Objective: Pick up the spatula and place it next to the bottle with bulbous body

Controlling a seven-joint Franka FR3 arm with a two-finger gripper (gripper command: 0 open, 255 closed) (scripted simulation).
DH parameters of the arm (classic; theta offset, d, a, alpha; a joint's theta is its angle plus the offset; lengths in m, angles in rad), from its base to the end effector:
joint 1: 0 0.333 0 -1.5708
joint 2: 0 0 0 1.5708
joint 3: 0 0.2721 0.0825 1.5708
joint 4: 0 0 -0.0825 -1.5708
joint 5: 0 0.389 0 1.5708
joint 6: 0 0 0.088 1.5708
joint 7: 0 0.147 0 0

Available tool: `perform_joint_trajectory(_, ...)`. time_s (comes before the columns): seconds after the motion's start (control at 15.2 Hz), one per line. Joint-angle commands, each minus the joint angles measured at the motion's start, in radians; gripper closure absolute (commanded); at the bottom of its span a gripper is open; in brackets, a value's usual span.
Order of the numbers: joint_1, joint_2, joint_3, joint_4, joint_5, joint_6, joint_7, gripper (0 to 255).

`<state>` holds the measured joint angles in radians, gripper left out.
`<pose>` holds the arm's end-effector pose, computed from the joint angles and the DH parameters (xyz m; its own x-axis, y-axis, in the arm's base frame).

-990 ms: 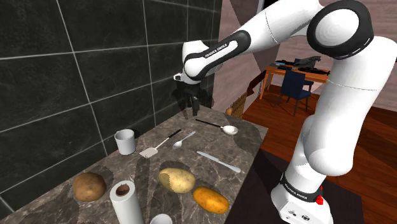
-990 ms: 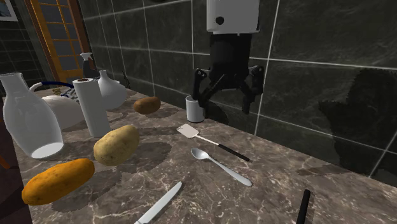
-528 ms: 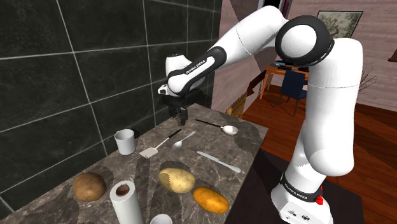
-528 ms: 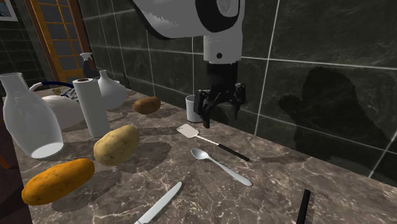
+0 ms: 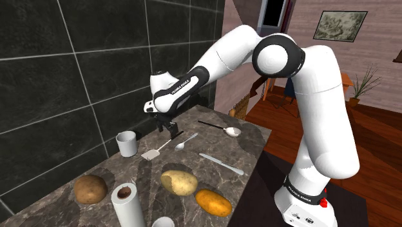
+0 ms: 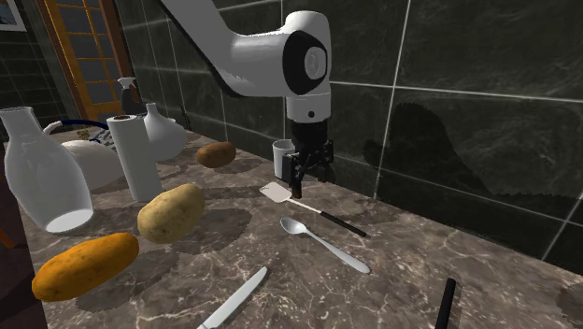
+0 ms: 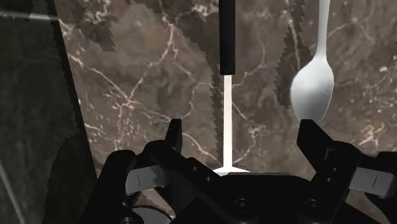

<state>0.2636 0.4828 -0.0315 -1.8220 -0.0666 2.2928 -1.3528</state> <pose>0.6137 0.1417 0.1886 -0.0617 0.9959 -0.0654 0.9981 0.0619 0.0006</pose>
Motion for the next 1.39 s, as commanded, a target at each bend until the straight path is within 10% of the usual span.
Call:
perform_joint_trajectory(0.0, 0.002, 0.027, 0.006, 0.013, -0.006, 0.015, -0.019, 0)
perform_joint_trajectory(0.92, -0.001, 0.085, 0.005, 0.007, -0.007, 0.079, -0.018, 0)
perform_joint_trajectory(0.99, -0.001, 0.085, 0.005, 0.007, -0.007, 0.079, -0.018, 255)
perform_joint_trajectory(1.32, -0.001, 0.085, 0.005, 0.007, -0.007, 0.079, -0.018, 255)
